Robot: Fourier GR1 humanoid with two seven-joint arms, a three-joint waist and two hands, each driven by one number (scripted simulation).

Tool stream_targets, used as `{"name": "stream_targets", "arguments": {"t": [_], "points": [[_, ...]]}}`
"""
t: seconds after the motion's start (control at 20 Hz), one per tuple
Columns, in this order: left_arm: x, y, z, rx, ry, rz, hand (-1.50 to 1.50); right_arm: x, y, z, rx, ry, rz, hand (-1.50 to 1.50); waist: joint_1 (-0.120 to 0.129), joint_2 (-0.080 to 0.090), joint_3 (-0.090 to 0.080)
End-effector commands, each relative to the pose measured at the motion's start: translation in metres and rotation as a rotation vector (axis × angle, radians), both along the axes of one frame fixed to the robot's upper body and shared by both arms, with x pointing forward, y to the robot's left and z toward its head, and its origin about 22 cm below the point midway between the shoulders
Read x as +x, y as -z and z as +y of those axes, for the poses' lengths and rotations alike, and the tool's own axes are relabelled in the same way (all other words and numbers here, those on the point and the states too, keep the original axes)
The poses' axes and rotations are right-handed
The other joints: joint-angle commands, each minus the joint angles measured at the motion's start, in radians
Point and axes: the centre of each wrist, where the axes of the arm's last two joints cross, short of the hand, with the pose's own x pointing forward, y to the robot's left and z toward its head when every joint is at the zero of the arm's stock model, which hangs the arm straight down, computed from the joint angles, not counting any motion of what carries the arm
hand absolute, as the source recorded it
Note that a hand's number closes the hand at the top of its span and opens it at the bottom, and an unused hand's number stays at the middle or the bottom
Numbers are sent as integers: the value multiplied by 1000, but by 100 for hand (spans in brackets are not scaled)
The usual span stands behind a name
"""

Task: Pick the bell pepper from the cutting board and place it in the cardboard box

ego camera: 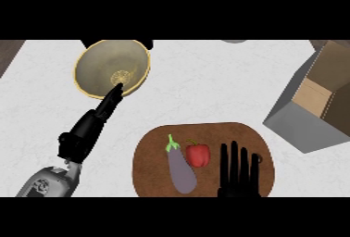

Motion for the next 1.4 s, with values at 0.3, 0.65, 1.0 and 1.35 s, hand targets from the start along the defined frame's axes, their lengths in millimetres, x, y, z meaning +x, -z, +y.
{"name": "stream_targets", "arguments": {"t": [0.3,0.65,1.0,1.35], "points": [[4,20,-10,-16,16,4,0,13,-24,45,75,143,91,-150,25,9,3],[23,0,-18,-6,21,-5,0,17,2,66,65,134,46,-150,23,5,5],[25,5,-1,-13,26,-18,0,41,-1,62,39,155,80,-150,21,5,4],[24,2,-16,-2,26,-3,0,43,12,63,51,157,134,-150,23,4,5]]}}
